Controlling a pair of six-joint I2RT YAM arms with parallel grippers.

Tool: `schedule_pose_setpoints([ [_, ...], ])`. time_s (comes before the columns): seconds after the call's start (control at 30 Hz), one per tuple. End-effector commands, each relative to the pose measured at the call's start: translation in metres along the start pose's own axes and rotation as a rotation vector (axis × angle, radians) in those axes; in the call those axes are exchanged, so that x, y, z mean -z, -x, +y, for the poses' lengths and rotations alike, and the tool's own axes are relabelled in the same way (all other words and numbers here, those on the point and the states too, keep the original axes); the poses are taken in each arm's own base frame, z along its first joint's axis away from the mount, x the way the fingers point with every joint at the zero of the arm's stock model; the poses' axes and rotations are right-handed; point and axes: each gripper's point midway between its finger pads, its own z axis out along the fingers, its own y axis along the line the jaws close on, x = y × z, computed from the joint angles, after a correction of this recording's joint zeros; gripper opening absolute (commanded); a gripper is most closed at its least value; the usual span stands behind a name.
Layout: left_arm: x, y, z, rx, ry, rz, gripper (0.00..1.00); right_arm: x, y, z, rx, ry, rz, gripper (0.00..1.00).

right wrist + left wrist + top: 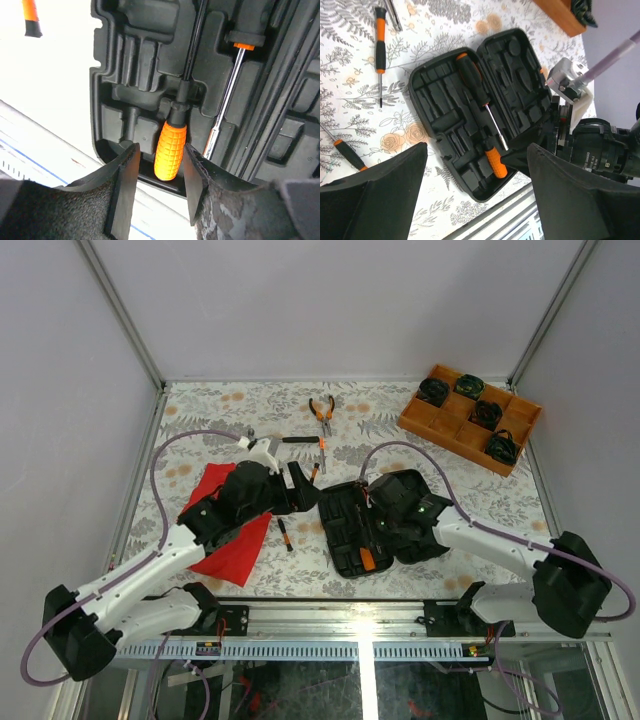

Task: Sort the tools into containers
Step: Place the screwdriver in the storage box.

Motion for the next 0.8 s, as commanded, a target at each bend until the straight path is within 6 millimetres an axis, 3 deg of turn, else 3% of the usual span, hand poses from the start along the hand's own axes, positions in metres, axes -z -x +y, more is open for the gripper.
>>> schedule_pose_setpoints([
  [0.0, 0.012, 0.032, -0.004, 0.031, -0.014, -0.164, 0.8, 0.017, 0.017, 0.003, 0.015, 0.017, -0.102, 0.45],
  [0.23, 0.011, 0.025, 0.006, 0.007, -0.006, -0.175, 0.86, 0.019, 0.019, -0.002, -0.008, 0.013, -0.172, 0.42],
  [0.37, 0.004, 0.019, 0.021, 0.012, 0.065, -0.149, 0.89, 0.013, 0.015, 0.0, -0.039, 0.033, -0.167, 0.4],
  [0.6, -0.01, 0.012, 0.026, 0.012, 0.113, -0.091, 0.91, 0.003, 0.013, -0.001, -0.055, 0.033, -0.162, 0.37],
  [0.77, -0.021, -0.001, 0.028, 0.024, 0.11, -0.042, 0.86, -0.005, 0.003, -0.003, -0.06, 0.03, -0.112, 0.34],
])
